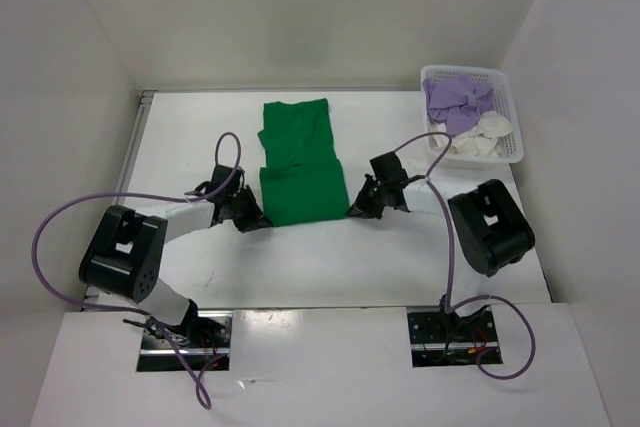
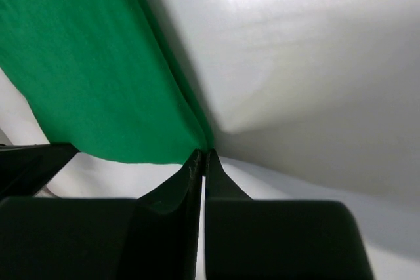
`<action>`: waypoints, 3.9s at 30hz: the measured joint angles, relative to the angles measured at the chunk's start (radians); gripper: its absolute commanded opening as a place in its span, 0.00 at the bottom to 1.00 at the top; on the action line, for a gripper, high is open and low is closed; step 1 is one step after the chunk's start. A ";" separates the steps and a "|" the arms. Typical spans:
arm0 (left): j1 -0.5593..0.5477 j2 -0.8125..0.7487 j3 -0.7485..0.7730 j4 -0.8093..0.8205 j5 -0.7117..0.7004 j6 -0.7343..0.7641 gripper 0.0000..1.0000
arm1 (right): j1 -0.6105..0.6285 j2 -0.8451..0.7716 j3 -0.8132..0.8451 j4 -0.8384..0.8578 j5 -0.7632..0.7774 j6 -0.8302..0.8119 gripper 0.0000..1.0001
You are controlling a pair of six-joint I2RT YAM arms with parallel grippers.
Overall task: Fold and stack the t-shirts
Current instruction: Grab one side of the 2/3 rectangular tshirt with both arms, then fold the long partially folded tshirt into a neat square, then put the neatly folded tshirt into the corner of the board with the left arm
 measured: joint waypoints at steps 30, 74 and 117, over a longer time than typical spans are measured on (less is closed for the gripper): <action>0.116 0.035 0.472 -0.319 0.064 0.089 0.00 | -0.082 0.102 0.572 -0.322 0.053 -0.087 0.01; 0.138 0.462 0.574 0.086 0.106 0.160 0.68 | -0.086 -0.270 0.342 -0.252 0.037 -0.150 0.57; 0.703 0.403 0.620 0.068 -0.057 0.031 1.00 | -0.086 -0.372 0.243 -0.286 -0.017 -0.187 0.68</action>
